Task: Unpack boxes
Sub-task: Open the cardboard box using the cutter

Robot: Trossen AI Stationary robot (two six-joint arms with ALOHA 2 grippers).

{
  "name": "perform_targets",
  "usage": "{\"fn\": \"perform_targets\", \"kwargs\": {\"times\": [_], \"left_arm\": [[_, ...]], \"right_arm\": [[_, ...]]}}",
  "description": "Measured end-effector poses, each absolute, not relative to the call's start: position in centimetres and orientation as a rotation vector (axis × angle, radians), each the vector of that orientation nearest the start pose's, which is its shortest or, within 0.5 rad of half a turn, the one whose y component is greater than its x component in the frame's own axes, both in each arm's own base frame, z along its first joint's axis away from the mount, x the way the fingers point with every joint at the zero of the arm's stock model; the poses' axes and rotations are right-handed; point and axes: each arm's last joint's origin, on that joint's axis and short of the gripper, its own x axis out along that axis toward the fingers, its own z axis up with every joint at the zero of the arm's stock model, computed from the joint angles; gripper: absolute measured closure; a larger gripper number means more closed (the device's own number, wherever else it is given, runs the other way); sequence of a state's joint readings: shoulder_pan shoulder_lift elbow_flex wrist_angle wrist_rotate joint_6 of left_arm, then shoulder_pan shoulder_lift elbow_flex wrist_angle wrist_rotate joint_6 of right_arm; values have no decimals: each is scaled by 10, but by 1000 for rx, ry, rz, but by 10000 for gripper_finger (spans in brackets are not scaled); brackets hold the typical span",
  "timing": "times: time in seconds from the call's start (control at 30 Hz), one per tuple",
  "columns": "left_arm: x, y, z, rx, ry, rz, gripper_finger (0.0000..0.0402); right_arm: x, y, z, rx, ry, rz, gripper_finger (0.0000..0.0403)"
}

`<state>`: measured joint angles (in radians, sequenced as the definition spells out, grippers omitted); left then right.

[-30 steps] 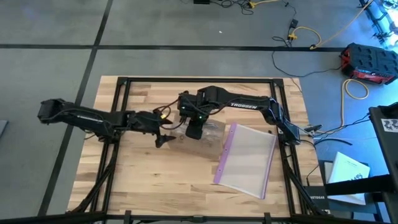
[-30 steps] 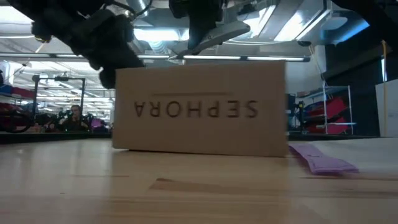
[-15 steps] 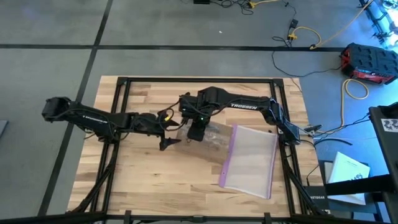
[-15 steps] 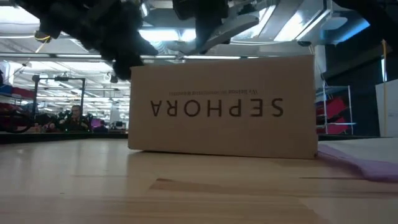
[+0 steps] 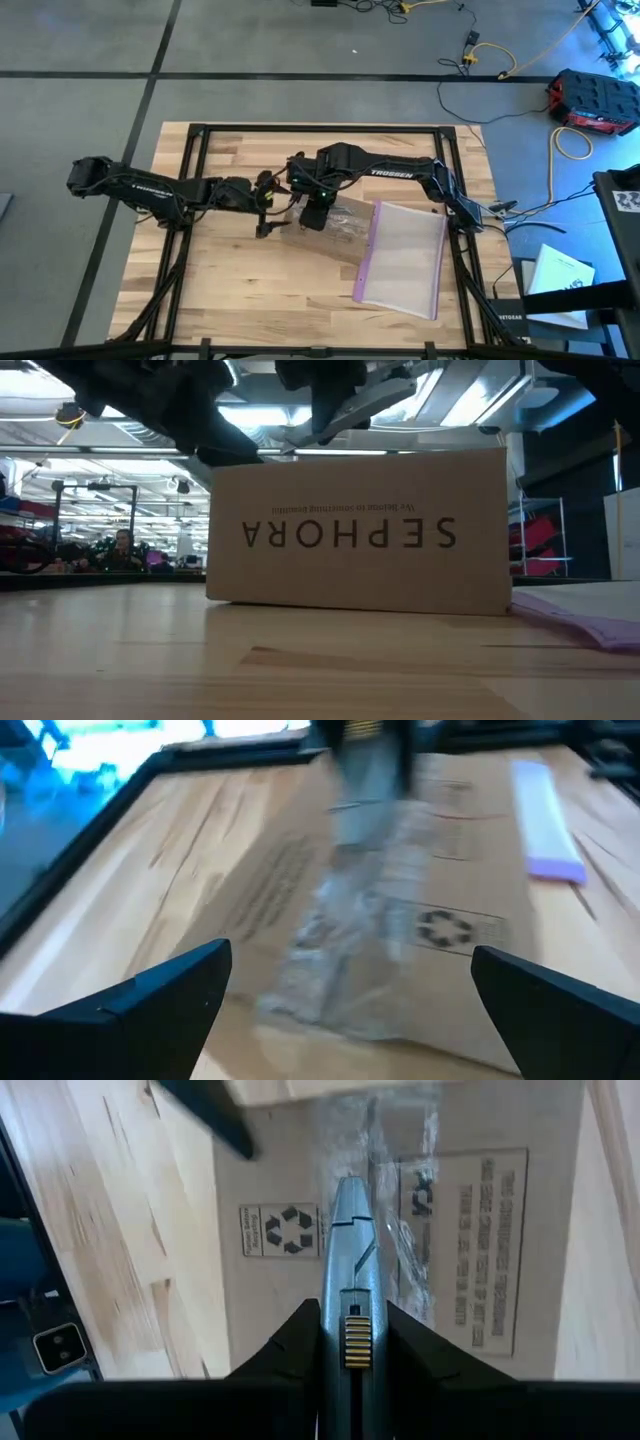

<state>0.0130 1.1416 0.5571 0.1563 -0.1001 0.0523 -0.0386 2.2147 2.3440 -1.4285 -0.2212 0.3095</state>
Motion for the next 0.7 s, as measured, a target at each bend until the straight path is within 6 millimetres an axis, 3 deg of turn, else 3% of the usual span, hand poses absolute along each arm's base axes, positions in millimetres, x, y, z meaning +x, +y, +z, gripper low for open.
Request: {"fn": "perform_targets", "kwargs": {"times": [0.13,0.43,0.7], "left_arm": [[235,13,219,67,430,88,2],[249,5,229,152,397,-58,2],[272,4,211,163,501,-119,2]], "right_arm": [[442,-11,308,432,1317,-52,346],[450,-13,297,451,1318,-63,346],[451,-20,296,478,1314,-81,346]]}}
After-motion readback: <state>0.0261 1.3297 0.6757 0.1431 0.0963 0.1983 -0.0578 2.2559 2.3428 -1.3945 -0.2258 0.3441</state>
